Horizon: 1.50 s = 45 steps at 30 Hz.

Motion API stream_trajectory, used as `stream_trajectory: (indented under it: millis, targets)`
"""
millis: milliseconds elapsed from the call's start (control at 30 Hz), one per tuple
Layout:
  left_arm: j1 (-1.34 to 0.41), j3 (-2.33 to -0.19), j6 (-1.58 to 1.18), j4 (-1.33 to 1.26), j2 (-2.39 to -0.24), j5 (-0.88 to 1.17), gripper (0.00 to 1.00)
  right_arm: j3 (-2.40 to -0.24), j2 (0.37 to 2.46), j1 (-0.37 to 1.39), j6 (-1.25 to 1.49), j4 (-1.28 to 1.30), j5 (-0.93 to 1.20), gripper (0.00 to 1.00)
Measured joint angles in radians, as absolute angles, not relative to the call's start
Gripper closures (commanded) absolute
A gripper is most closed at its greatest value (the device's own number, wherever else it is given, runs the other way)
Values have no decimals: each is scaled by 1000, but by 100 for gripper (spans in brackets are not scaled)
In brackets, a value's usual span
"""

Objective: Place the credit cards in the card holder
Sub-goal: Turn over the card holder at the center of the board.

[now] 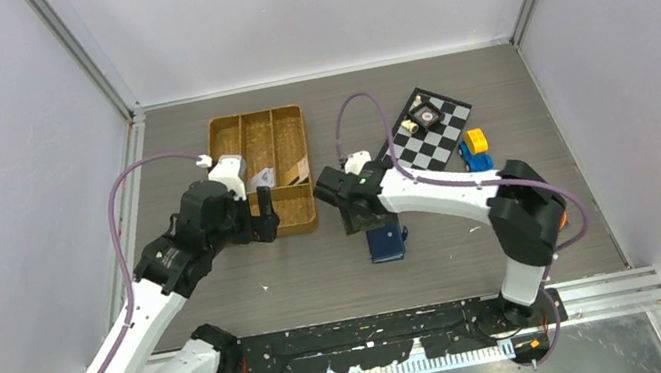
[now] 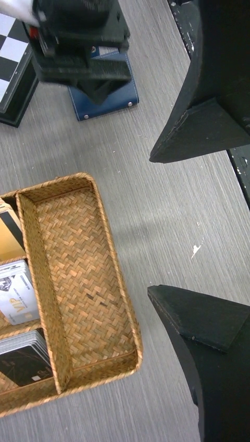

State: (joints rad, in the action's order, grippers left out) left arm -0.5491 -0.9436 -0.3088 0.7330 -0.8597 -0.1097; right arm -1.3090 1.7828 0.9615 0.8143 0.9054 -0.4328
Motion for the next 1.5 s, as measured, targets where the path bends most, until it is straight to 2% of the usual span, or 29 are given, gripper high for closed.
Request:
stream_trajectory:
  millis: [167, 300, 467, 600, 867, 1233, 1500]
  targets:
    - [-550, -891, -369, 710, -843, -73, 19, -1307, 1639, 947, 806, 885, -401, 33]
    - [-572, -791, -468, 653, -841, -12, 20, -1235, 1509, 896, 793, 852, -372, 36]
    - [-718, -694, -601, 522, -894, 1, 20, -1056, 1395, 768, 768, 793, -295, 38]
    - [-837, -687, -693, 366, -1052, -3, 20, -914, 1341, 679, 736, 730, -186, 38]
    - [-888, -704, -780, 159, -1359, 42, 22, -826, 1317, 624, 701, 626, -49, 52]
    - [-888, -783, -800, 39, -1523, 73, 28, -800, 1317, 620, 691, 587, -32, 70]
    - [-888, -822, -792, 33, -1620, 84, 29, -795, 1325, 620, 690, 578, -35, 73]
